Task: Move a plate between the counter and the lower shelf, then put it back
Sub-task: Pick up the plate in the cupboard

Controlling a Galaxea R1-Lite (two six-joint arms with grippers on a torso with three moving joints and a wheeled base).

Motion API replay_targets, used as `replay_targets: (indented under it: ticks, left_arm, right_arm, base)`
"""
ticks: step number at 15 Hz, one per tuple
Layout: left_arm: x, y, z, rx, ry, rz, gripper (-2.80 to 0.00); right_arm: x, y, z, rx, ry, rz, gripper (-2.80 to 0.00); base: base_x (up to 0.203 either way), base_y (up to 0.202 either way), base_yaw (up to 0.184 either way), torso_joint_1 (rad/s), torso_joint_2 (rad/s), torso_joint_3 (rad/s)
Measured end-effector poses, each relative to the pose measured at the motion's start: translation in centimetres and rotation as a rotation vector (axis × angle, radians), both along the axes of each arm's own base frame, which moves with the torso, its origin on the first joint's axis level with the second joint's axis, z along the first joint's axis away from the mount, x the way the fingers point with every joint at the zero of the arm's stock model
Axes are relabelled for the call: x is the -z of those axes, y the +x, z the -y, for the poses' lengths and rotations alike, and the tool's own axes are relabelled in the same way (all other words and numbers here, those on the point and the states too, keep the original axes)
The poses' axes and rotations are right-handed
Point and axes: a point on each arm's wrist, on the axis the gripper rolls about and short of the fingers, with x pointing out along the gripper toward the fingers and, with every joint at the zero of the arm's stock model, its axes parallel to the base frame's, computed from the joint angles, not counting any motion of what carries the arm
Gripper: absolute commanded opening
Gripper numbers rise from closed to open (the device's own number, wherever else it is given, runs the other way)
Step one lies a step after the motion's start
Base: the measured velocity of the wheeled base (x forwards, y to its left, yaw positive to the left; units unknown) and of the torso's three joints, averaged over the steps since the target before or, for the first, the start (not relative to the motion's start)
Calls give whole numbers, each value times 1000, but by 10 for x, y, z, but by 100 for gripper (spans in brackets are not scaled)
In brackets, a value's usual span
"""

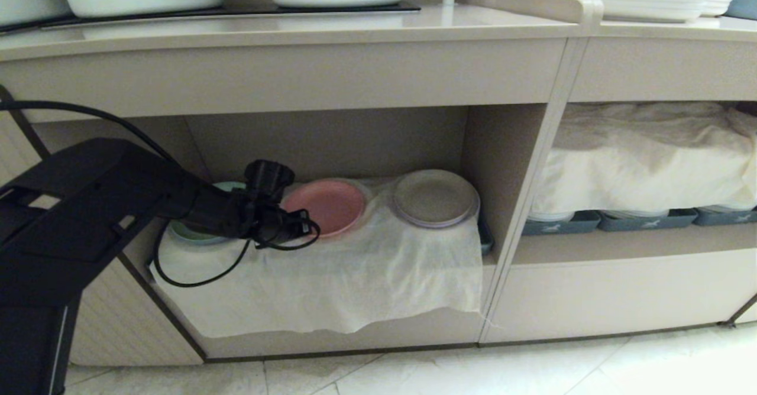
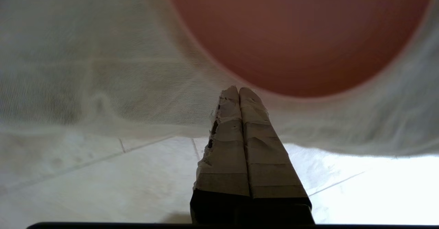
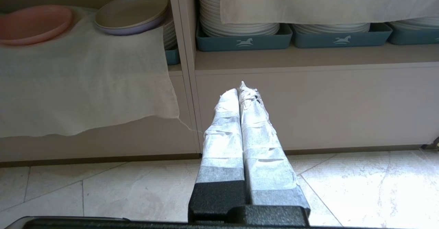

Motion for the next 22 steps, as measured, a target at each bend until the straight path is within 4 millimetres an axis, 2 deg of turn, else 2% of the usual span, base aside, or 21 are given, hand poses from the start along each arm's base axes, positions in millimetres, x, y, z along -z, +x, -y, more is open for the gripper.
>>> replay_targets:
  ticks: [5, 11, 12, 17, 22]
  left_arm:
    - [0, 0, -1, -151, -34, 3, -280]
    - [-4, -7, 6, -235, -84, -43, -280]
    - [-5, -7, 8, -241, -91, -42, 0]
    - [-9, -6, 14, -236, -103, -26, 0]
    - [-15, 8, 18, -248, -98, -1, 0]
  right_arm:
    - [0, 0, 0, 0, 0, 0, -280]
    - [0, 0, 0, 0, 0, 0, -280]
    - [0, 0, 0, 0, -1, 0, -280]
    - [0, 0, 0, 0, 0, 0, -280]
    - [0, 0, 0, 0, -1, -1, -280]
  base:
    - [0, 0, 0, 0, 0, 0]
    - [0, 0, 0, 0, 0, 0]
    - [0, 0, 0, 0, 0, 0]
    - [0, 0, 0, 0, 0, 0]
    - [0, 0, 0, 0, 0, 0]
